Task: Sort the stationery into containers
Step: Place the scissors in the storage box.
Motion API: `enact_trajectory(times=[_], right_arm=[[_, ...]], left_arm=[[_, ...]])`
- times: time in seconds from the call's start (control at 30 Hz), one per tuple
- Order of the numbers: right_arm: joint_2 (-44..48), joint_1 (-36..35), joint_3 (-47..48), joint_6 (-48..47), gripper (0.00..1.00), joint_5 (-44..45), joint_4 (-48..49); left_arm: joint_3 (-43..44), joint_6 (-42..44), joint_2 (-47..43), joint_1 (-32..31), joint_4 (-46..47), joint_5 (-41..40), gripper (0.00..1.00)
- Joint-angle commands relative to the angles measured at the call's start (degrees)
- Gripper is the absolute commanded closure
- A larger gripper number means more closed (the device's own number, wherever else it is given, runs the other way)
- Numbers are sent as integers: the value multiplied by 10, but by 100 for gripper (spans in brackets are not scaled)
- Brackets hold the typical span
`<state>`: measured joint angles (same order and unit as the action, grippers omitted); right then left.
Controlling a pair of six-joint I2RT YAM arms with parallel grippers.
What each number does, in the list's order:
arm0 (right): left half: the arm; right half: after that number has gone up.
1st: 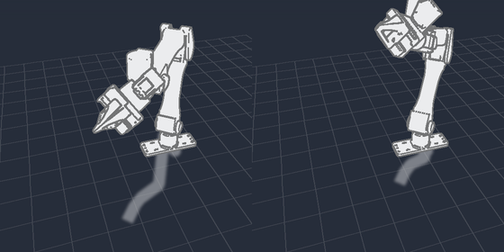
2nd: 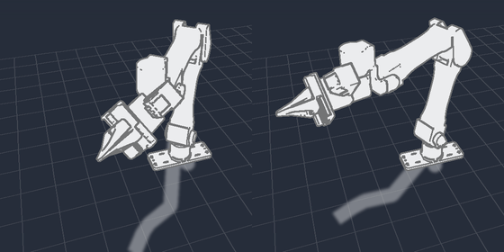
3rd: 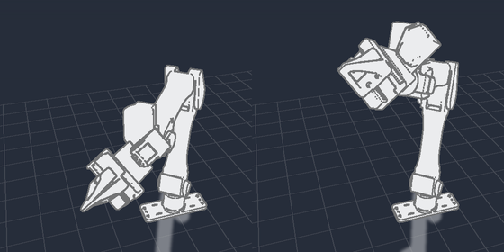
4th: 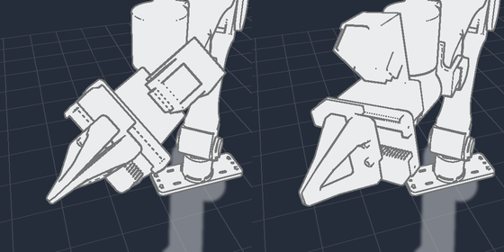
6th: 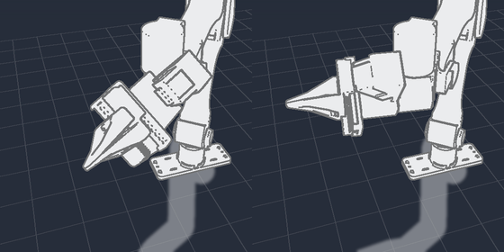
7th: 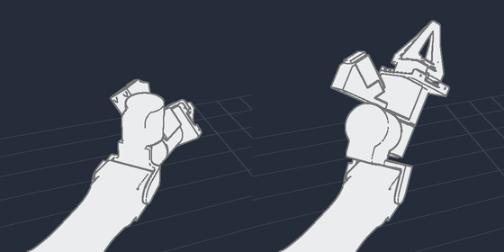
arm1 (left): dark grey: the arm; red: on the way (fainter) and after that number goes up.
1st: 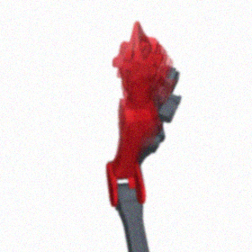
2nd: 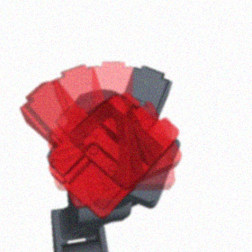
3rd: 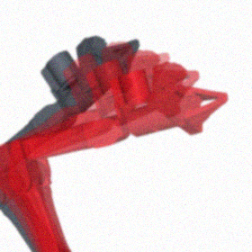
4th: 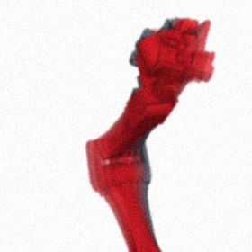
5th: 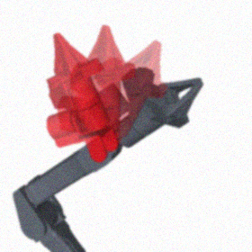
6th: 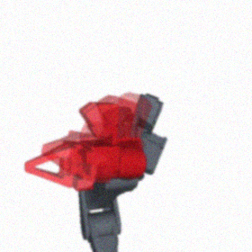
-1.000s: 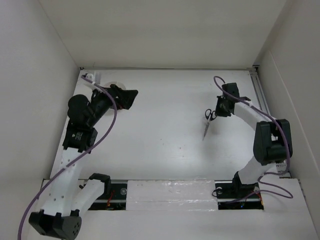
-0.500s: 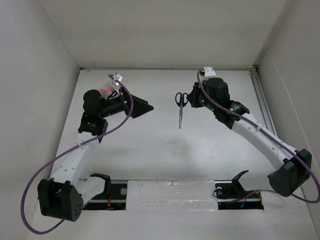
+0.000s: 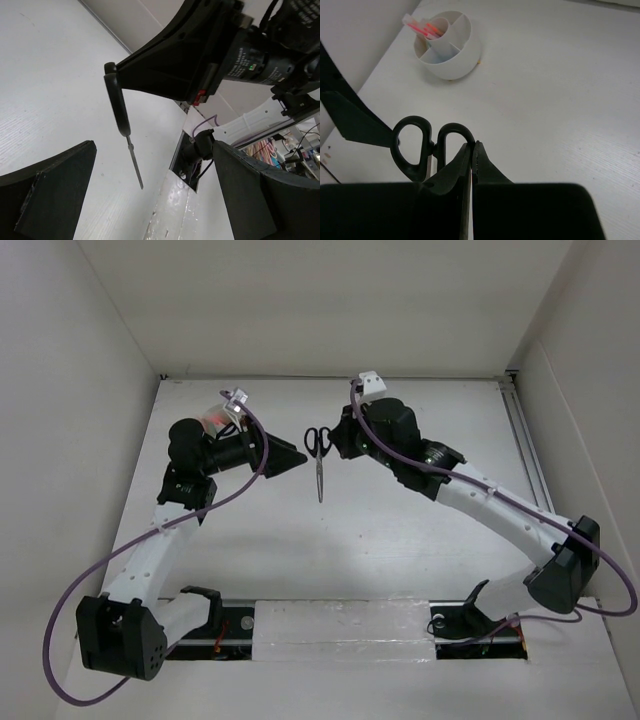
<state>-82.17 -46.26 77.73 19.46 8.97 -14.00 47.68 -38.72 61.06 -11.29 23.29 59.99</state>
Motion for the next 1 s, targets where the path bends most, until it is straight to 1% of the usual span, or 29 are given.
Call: enact_trajectory(times=[0.0,0.13,0.2,0.37,0.5,0.53,0.6,0.63,0.67,0.73,0.8,0.83,0.87,0.93,0.97], right_arm=[[1,-18,54,14,100,9,51],[-20,-43,88,19,100,9,38],[-40,-58,111,24,100,34,7],[-58,-85,147,29,100,45,-11],[-71,-103,167,29,100,50,-23],[-71,-103,167,29,100,56,-23],[-71,-114,167,29,100,61,-23],[-71,-114,167,29,100,61,-23],[-71,-114,167,29,100,67,-30],[-71,-119,167,29,100,67,-30],[-71,-119,161,29,100,73,-30],[-71,-119,156,29,100,73,-30],[-71,-119,156,29,100,73,-30],[-71,-119,156,24,100,73,-36],[-71,-119,156,24,100,73,-36]], left_arm=[[14,19,-2,-3,7,5,0],[19,30,-2,-3,-10,-12,0],[19,39,-2,-3,-22,-28,0],[24,51,-8,-3,-36,-41,0],[36,63,-8,-3,-55,-58,6],[36,68,-13,-3,-62,-66,10],[41,73,-13,-3,-69,-75,14],[41,73,-13,-3,-75,-83,16],[41,79,-13,-3,-76,-83,25],[46,79,-13,-3,-81,-91,35],[46,79,-13,-3,-81,-91,41],[46,79,-13,-3,-81,-91,51],[46,79,-13,-3,-87,-91,58],[46,79,-13,-3,-87,-98,66],[46,79,-13,-3,-87,-98,80]])
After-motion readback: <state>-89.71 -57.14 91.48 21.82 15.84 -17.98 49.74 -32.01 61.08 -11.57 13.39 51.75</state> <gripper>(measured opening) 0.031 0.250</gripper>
